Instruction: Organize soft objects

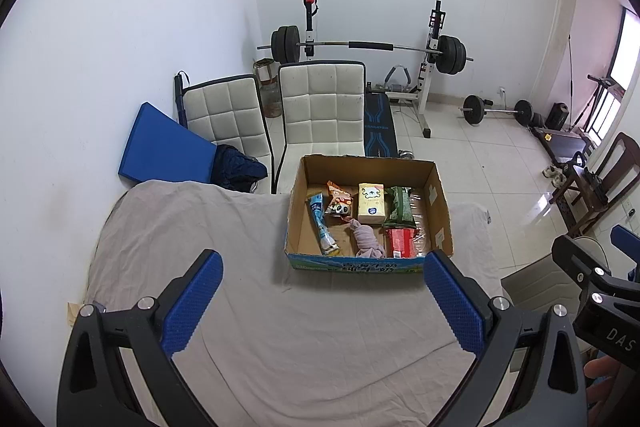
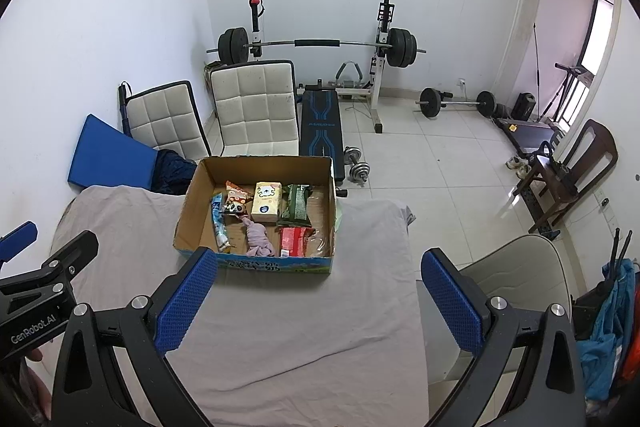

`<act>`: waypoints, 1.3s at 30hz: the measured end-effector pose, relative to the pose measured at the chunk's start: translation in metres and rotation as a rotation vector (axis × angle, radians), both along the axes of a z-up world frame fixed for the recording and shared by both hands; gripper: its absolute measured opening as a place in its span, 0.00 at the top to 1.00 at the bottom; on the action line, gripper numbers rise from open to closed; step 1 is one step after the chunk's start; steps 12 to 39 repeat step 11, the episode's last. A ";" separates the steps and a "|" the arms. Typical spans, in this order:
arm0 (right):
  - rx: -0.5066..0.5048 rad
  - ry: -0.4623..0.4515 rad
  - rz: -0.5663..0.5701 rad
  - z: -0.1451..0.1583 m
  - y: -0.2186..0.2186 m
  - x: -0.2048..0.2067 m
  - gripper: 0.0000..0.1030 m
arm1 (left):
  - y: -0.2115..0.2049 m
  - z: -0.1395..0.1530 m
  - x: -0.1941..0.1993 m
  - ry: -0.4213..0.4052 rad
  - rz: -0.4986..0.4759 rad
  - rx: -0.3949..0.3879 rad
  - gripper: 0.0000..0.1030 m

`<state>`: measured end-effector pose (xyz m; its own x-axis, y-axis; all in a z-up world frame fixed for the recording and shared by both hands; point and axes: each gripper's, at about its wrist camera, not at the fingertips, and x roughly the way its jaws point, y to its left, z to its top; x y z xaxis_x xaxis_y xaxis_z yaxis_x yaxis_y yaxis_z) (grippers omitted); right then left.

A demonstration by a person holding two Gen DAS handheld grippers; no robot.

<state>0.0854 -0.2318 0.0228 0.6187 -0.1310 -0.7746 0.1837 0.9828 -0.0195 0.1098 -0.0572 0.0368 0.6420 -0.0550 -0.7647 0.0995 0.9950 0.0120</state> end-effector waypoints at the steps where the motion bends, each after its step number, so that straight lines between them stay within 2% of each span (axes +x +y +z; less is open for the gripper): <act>1: 0.001 -0.002 -0.002 0.000 0.000 -0.001 0.00 | 0.001 0.000 0.000 -0.001 0.001 0.002 0.00; 39: 0.001 -0.004 0.001 0.001 -0.001 0.000 0.00 | 0.003 0.005 0.004 -0.005 -0.002 0.002 0.00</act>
